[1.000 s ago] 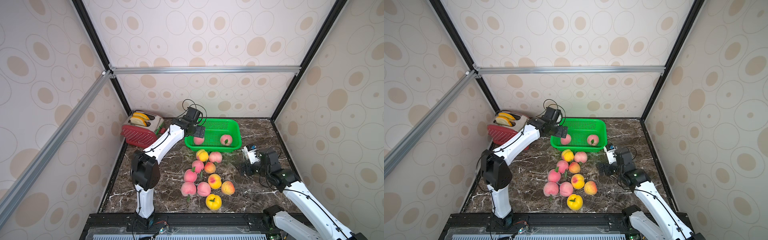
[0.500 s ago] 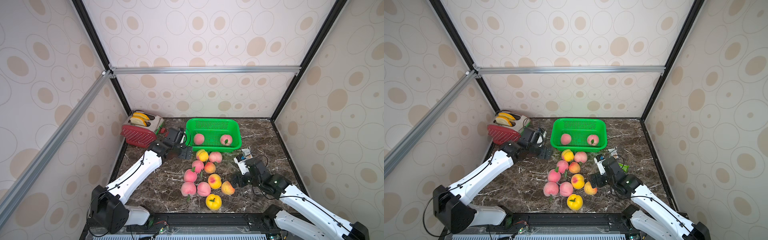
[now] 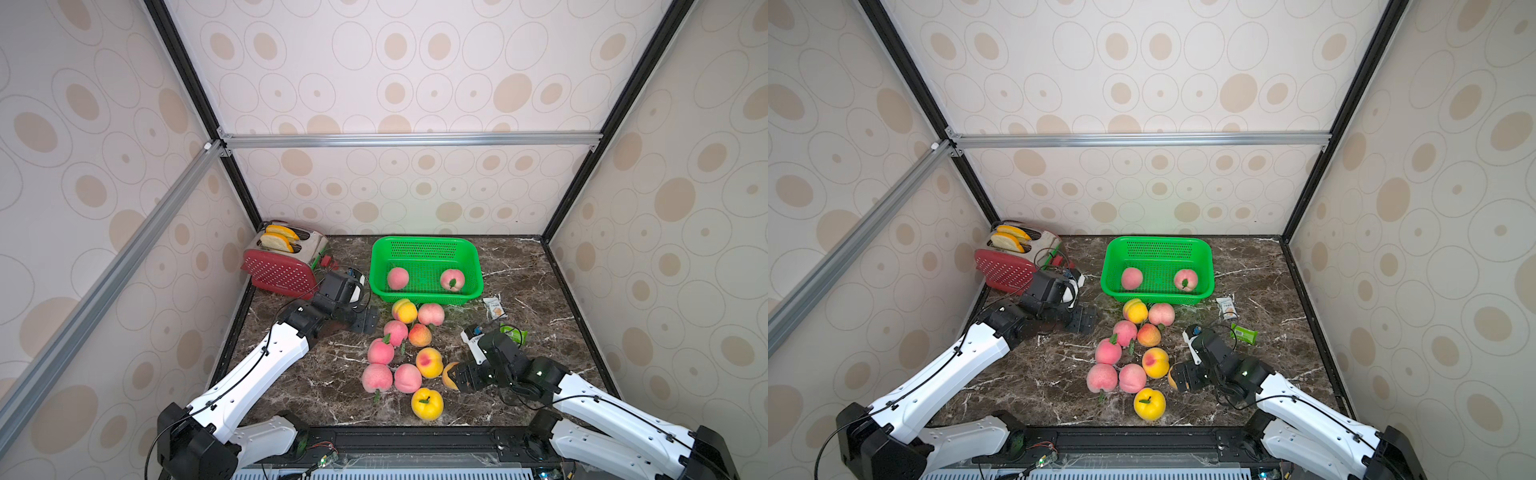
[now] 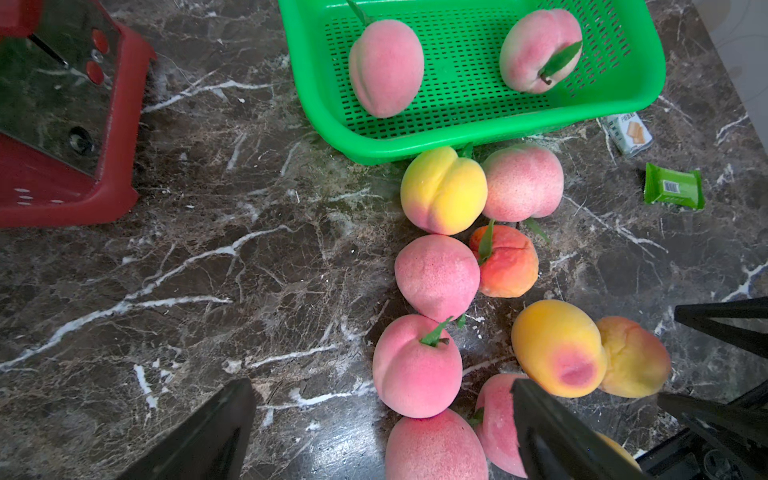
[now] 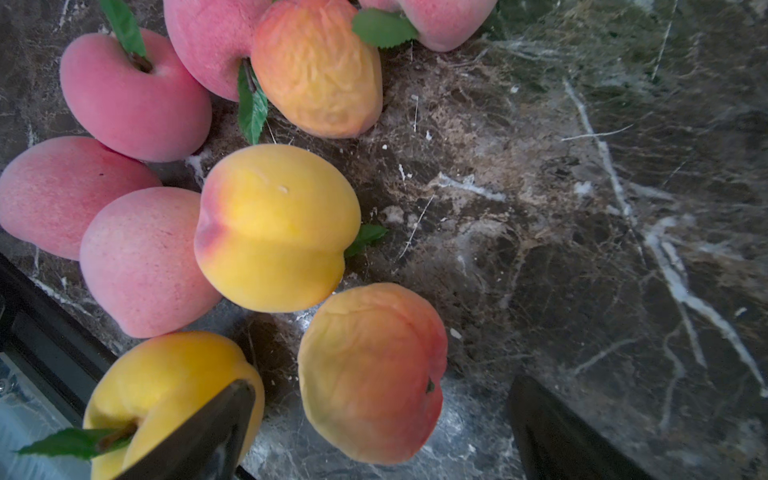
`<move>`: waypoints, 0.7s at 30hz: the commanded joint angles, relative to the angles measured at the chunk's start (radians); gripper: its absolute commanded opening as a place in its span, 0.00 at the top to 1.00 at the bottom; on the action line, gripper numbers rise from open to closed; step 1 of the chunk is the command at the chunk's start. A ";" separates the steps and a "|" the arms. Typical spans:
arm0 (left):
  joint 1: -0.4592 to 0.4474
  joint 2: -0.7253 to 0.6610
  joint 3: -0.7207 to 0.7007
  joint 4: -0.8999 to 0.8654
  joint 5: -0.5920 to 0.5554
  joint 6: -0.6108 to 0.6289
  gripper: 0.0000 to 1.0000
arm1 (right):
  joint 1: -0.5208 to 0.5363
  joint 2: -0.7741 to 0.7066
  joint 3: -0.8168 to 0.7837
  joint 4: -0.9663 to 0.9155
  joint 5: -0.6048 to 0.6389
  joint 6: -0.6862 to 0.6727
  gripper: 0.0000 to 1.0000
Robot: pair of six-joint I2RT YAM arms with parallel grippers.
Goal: Put the peaches into the basket
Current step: Pick up the peach from the center of the board.
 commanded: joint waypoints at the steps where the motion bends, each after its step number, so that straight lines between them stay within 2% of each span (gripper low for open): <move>1: -0.008 -0.017 -0.025 0.002 0.018 -0.019 0.01 | 0.006 0.019 -0.015 0.020 0.015 0.020 0.00; 11: -0.007 -0.047 -0.036 -0.010 0.003 -0.013 0.01 | 0.029 0.149 -0.004 0.089 -0.007 0.035 0.02; 21: -0.007 -0.043 -0.051 -0.007 -0.001 -0.013 0.01 | 0.049 0.148 -0.039 0.102 0.000 0.064 0.04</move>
